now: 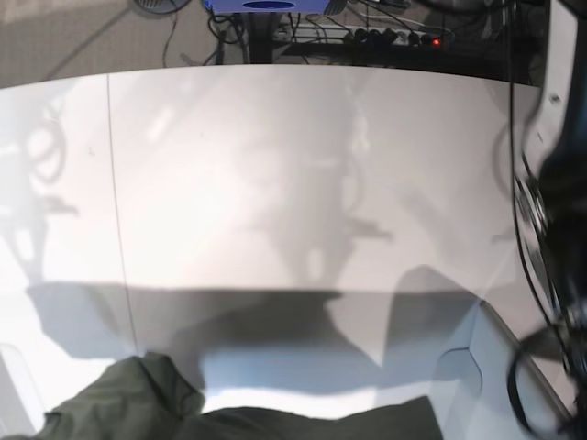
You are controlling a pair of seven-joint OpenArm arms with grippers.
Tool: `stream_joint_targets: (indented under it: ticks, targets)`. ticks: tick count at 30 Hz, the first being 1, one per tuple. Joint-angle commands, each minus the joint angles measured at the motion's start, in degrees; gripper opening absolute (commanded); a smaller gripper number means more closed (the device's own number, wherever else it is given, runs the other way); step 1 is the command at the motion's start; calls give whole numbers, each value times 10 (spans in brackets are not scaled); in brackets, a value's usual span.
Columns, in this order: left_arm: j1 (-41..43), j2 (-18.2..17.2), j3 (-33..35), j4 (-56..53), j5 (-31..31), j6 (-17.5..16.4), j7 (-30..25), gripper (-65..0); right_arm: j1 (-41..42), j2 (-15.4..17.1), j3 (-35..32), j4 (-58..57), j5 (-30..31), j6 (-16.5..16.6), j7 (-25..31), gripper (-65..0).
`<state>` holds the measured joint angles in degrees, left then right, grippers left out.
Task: Layout the t-shirt on the table in an organized manner, then fold the t-shirt properly
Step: 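Lift the green shirt's edge with both grippers and fold it over the shirt, then lay the folded edge down with both grippers, pulling it taut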
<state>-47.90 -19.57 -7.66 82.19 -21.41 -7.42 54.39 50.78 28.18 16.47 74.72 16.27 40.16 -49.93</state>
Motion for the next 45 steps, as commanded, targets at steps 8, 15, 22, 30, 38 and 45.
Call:
stream_joint_targets:
  ticks: [8,15,22,30,38,45]
  targets:
    - [261,-8,-67,90,11,7,-3,-650,-246,-89,41,40,-8,-2,-18,-650]
    - [426,-8,-69,85,16,7,-52,-650,-379,-158,88,34,-9,-2,-15,-650]
    - [508,-8,-71,61,16,7,-65,-650,-453,-179,109,34,-8,-2,-18,-650]
    - [567,-11,-69,48,17,7,-125,-650,-510,-164,110,35,-7,-2,-17,-650]
    - [615,-12,-75,54,17,7,-126,-650,-574,-162,110,86,-7,-2,-19,-650]
    - [646,-8,-75,87,16,7,-126,-650,-604,-164,111,146,-7,-2,-75,-650]
